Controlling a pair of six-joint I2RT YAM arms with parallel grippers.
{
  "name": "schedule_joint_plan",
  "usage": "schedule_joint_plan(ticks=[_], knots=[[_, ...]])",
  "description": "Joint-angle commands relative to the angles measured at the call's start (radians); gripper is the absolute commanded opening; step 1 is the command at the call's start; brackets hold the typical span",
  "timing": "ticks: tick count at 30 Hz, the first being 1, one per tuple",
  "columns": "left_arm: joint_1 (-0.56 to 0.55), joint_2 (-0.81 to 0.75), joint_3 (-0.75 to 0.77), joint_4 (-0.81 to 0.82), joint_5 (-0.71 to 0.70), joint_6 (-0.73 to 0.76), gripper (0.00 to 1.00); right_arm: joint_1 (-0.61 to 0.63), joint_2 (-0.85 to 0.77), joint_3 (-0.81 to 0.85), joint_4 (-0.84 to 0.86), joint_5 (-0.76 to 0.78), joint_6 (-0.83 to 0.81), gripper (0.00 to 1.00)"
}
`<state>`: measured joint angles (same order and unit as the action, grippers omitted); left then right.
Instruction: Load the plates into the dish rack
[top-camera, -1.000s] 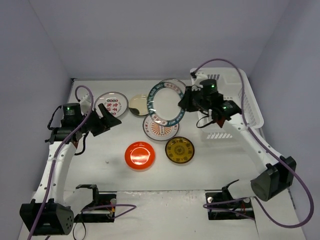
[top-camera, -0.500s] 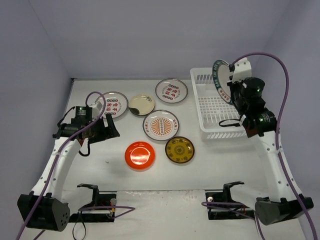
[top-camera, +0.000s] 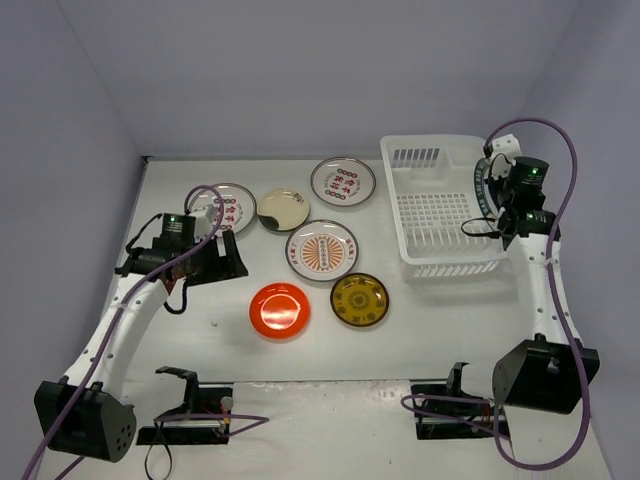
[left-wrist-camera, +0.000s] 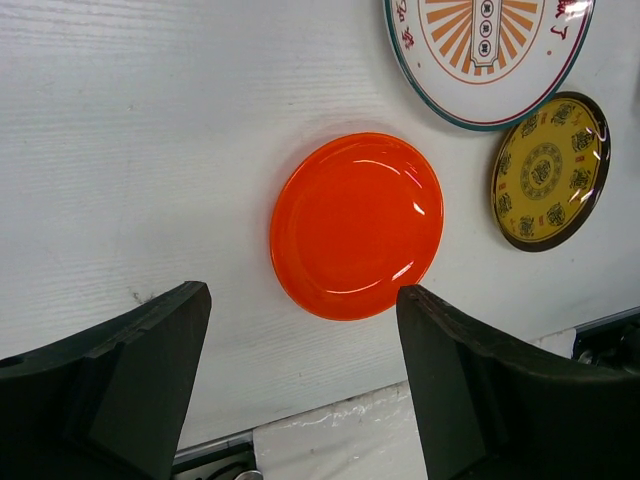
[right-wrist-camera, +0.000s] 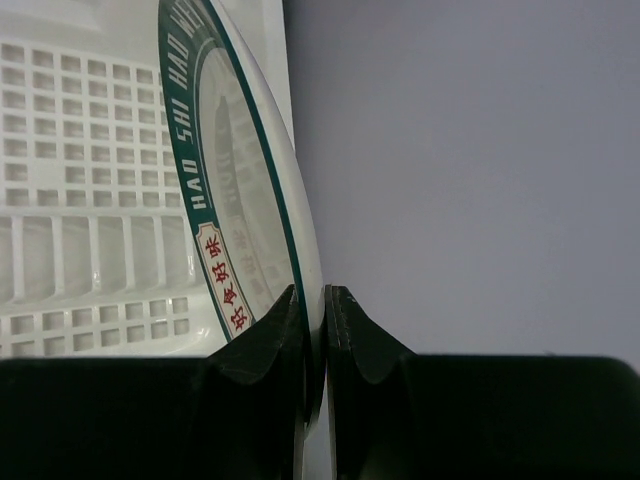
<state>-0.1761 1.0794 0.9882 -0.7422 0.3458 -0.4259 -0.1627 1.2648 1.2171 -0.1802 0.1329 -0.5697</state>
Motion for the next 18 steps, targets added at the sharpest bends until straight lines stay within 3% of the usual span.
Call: schedule_joint_plan(ticks=[1,18], knots=[[-0.008,-0.003,-0.025,0.079,0.022,0.013,0.75,-0.023,0.034,0.013,0.171,-0.018,-0.029,0.00],[-0.010,0.008,-0.053,0.092,0.018,0.015,0.75,-0.075,0.162,-0.020,0.257,0.022,0.042,0.00]])
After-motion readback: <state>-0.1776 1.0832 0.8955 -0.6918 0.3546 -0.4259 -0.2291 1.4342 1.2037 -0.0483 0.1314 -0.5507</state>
